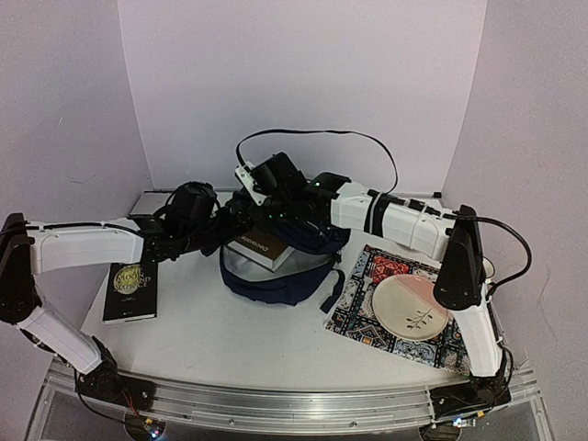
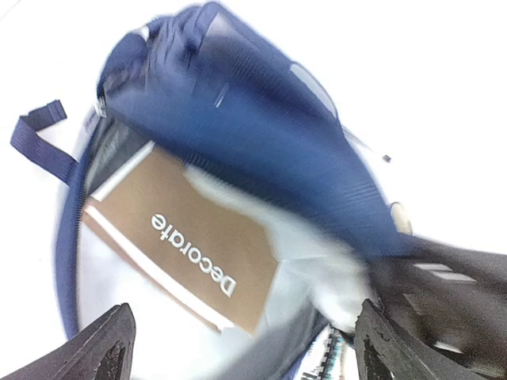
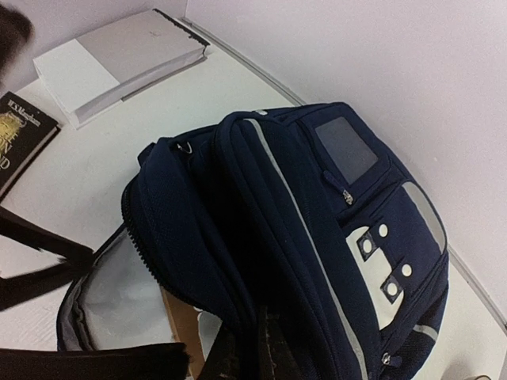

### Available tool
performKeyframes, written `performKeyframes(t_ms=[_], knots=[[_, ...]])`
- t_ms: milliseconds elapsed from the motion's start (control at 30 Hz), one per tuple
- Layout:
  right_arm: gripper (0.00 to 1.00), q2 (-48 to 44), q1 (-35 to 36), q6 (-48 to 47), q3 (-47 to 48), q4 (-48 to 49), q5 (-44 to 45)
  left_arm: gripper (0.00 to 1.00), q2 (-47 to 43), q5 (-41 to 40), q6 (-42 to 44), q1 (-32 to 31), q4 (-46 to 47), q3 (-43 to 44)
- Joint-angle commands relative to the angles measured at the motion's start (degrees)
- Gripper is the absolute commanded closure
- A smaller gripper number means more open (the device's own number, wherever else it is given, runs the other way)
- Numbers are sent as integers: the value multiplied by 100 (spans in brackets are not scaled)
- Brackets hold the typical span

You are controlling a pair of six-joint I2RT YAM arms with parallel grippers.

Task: Pack the student bag
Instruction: Place the largest pocket of the student bag, then move the book to the center of the board.

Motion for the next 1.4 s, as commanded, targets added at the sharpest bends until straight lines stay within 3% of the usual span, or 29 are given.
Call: performKeyframes(t_ms=[0, 200, 400, 567, 833, 967, 1100, 1367], knots=[[100, -309, -214, -148, -350, 450, 500, 2, -533, 23, 206, 195, -434, -309], [100, -569, -263, -234, -1027, 739, 398, 2, -1063, 498, 482, 1179, -867, -842], [95, -724, -261, -179, -1518, 939, 202, 1, -1181, 243, 1098, 2163, -1587, -1006], [78, -857, -263, -66, -1817, 1014, -54, 0, -809, 680, 1590, 3340, -1838, -1119], [38, -1164, -266, 28, -2282, 1433, -407, 1, -297, 878, 1924, 4686, -1953, -997], [26, -1254, -253, 41, -2415, 1576, -553, 1, -32, 612, 1870, 4889, -1972, -996], [20, -1365, -252, 58, -2583, 1795, -704, 0, 279, 586, 1768, 4915, -1931, -1182], [9, -1563, -216, 55, -2877, 2155, -924, 1, 968, 2000, 1728, 4912, -1465, -1677]])
